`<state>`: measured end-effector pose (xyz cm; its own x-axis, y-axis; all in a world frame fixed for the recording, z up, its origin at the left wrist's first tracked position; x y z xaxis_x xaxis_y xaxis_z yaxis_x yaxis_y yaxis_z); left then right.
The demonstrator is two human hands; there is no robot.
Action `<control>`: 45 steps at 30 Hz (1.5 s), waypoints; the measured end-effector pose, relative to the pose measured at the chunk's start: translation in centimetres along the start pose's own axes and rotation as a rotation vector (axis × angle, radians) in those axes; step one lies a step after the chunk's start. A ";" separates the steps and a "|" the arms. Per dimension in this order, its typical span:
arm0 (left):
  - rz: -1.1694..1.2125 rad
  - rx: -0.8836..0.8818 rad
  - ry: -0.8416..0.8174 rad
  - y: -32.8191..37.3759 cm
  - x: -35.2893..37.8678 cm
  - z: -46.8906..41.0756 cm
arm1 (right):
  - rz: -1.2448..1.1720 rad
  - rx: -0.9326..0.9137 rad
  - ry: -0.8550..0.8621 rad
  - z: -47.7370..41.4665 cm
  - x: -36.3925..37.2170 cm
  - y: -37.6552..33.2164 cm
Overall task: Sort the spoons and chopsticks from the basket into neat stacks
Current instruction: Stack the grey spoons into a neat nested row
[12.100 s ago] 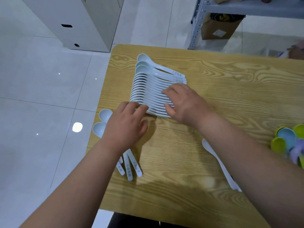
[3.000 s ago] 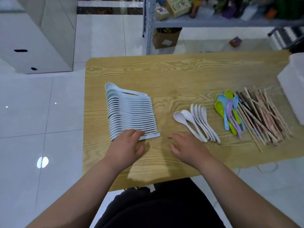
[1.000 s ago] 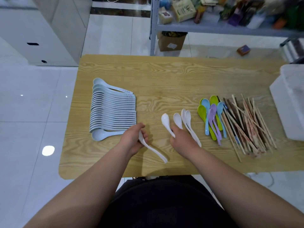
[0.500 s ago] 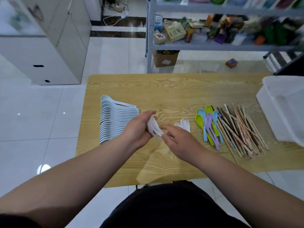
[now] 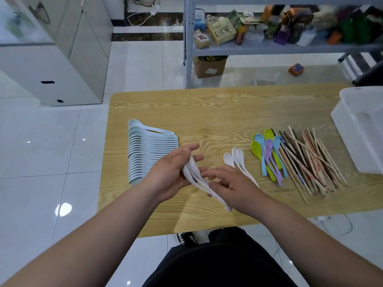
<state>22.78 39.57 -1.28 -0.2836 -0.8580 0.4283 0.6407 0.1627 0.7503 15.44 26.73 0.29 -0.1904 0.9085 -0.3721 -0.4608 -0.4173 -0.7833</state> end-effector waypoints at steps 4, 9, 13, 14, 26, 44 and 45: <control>-0.032 0.046 0.113 -0.8 -1.0 -0.6 | -0.107 0.075 -0.114 -0.5 1.7 1.1; 0.038 0.042 0.182 -1.9 -1.0 -1.1 | -0.215 0.103 -0.131 -0.8 3.0 1.5; 0.000 0.095 0.199 -2.1 -1.5 -1.6 | -0.299 0.150 -0.150 -0.8 3.5 2.2; 0.024 0.113 0.224 -2.0 -1.8 -1.8 | -0.304 0.173 -0.165 -0.8 3.7 2.4; -0.211 0.094 0.227 -3.9 -2.4 -4.2 | 0.305 0.184 -0.137 -3.2 1.1 6.9; -1.091 0.334 0.235 -5.3 -2.5 -18.3 | 0.772 -0.115 -0.018 -18.9 -7.8 10.8; -1.120 0.386 0.247 -5.2 -2.4 -19.1 | 0.779 -0.135 -0.002 -19.9 -8.2 11.0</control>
<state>33.75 31.47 -15.80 -0.3742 -0.6797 -0.6309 -0.1395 -0.6313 0.7629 29.22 14.25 -15.16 -0.4170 0.3538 -0.8372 -0.0853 -0.9323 -0.3515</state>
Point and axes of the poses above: each hand's wrist, its own z-axis away from the middle knuckle, its own x-axis out of the palm, y = z × x, the point moved 9 cm from there along -z, towards the middle knuckle, and after that the axes turned 8 degrees about x, right-handed, at the moved point
